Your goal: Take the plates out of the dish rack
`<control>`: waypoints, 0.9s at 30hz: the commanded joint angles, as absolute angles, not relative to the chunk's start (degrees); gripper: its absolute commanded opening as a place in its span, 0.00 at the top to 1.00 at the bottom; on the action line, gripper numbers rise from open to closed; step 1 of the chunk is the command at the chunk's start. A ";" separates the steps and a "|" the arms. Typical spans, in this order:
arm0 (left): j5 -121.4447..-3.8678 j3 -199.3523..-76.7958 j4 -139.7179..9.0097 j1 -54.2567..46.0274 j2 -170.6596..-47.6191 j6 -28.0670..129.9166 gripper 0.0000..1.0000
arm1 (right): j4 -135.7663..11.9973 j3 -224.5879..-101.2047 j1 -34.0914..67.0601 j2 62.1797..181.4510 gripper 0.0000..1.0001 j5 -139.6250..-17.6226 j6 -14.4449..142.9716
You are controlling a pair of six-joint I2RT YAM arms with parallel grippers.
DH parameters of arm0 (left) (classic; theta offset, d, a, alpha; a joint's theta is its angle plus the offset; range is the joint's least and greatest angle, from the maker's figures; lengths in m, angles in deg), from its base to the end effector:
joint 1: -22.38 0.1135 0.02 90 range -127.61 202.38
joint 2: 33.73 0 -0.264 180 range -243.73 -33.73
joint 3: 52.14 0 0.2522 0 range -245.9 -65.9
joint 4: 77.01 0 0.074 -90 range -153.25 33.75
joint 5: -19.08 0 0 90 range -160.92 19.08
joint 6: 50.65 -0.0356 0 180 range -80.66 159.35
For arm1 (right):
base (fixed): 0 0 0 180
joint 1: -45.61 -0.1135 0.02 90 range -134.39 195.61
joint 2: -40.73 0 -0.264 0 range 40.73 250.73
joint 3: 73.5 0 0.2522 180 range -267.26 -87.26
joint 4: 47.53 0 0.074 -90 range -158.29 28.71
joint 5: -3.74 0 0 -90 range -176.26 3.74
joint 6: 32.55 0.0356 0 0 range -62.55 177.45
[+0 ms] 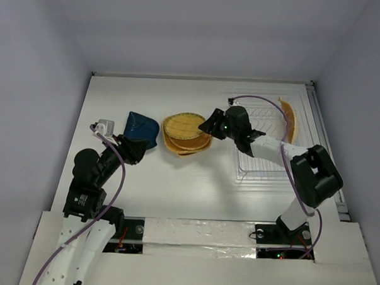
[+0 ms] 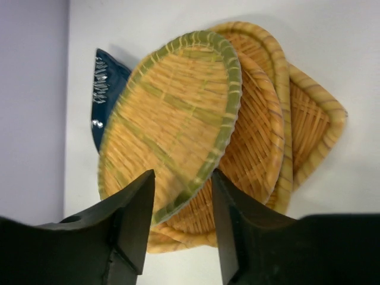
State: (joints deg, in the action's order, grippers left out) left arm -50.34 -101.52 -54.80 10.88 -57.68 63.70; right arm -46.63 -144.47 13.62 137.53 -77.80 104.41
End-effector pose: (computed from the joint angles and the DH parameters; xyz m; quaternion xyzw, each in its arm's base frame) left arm 0.1089 -0.0349 0.3350 0.0534 0.6862 -0.3368 0.6425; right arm 0.3172 0.2043 0.2197 0.0702 0.8388 0.3890 0.3745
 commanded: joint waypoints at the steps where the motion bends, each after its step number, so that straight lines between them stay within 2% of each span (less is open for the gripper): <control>1: -49.47 -101.06 -57.63 11.05 -58.17 63.95 0.67 | -48.19 -144.30 12.04 132.85 0.47 -80.72 101.05; 2: -49.39 -101.06 -57.63 11.05 -58.08 63.95 0.67 | -49.50 -144.30 12.04 132.23 0.41 -82.03 100.35; 3: -49.30 -101.06 -57.71 11.05 -58.08 63.95 0.67 | -50.64 -144.22 11.43 130.84 0.40 -82.65 99.64; 10: -49.03 -101.06 -57.71 11.05 -57.90 63.95 0.67 | -57.15 -145.27 10.37 125.47 0.41 -86.52 96.56; 12: -49.03 -101.06 -57.63 11.05 -57.73 63.95 0.67 | -59.96 -145.44 10.37 122.40 0.59 -91.42 95.16; 13: -49.03 -101.06 -57.71 11.05 -57.55 63.95 0.67 | -61.01 -145.62 10.37 121.25 0.73 -94.15 94.46; 14: -48.95 -101.06 -57.80 11.05 -57.38 63.95 0.67 | -64.94 -145.97 10.37 119.24 0.97 -97.05 92.62; 15: -48.94 -101.06 -57.80 11.05 -57.20 63.95 0.67 | -67.16 -146.67 10.37 118.53 1.00 -103.95 91.65; 18: -48.77 -101.06 -57.80 11.05 -56.59 63.95 0.67 | -75.07 -149.66 11.50 116.94 1.00 -117.40 88.66; 23: -48.86 -101.06 -57.80 10.52 -54.48 63.87 0.67 | -82.54 -150.28 19.39 114.65 0.98 -128.88 85.84; 25: -48.86 -101.06 -57.80 9.74 -53.52 63.95 0.67 | -84.31 -150.45 22.04 114.56 0.86 -132.75 85.75; 26: -48.94 -101.06 -57.80 9.73 -53.16 63.95 0.67 | -85.88 -150.46 23.10 114.65 0.61 -133.63 85.58; 27: -49.12 -101.06 -57.71 9.12 -52.81 63.87 0.67 | -86.51 -150.54 24.59 114.74 0.51 -135.46 85.49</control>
State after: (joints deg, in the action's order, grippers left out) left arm -49.77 -101.50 -54.82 10.16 -54.07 63.73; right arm -80.08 -148.34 21.56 115.34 -124.22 87.49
